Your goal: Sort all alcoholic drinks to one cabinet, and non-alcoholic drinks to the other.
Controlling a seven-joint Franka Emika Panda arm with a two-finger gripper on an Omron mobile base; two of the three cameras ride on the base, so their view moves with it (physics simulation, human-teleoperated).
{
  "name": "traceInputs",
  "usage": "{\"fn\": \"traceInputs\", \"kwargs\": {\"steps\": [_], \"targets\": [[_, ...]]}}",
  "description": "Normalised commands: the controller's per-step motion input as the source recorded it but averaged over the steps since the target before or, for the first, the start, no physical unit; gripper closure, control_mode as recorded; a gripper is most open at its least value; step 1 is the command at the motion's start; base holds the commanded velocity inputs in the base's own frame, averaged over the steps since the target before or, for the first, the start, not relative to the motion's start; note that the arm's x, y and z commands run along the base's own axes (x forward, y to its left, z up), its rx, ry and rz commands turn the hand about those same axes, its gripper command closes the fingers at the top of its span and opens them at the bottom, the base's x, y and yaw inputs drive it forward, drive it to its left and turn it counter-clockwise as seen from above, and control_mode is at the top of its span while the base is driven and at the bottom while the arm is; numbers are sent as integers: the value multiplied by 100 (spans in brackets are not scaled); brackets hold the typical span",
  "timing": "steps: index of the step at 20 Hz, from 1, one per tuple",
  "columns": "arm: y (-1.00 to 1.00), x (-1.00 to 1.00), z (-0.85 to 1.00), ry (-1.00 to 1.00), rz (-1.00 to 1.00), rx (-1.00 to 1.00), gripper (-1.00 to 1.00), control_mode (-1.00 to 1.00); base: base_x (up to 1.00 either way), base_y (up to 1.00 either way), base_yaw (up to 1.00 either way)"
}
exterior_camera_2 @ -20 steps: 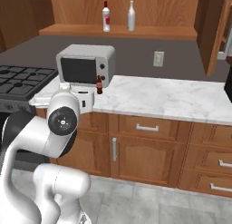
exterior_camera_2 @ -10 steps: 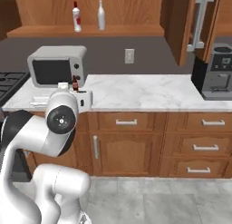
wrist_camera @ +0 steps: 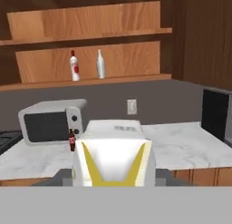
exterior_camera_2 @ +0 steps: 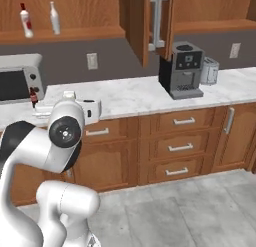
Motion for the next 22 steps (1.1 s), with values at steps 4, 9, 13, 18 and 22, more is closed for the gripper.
{"fn": "traceInputs", "kwargs": {"steps": [4,9,13,18,22], "targets": [[0,0,0,0,0,0,100,100,18,-82,-33],[0,0,0,0,0,0,100,100,17,-82,-31],[0,0,0,0,0,0,100,100,26,-77,-24],[0,0,0,0,0,0,100,100,38,-60,-5],[0,0,0,0,0,0,100,100,71,-41,19]]}}
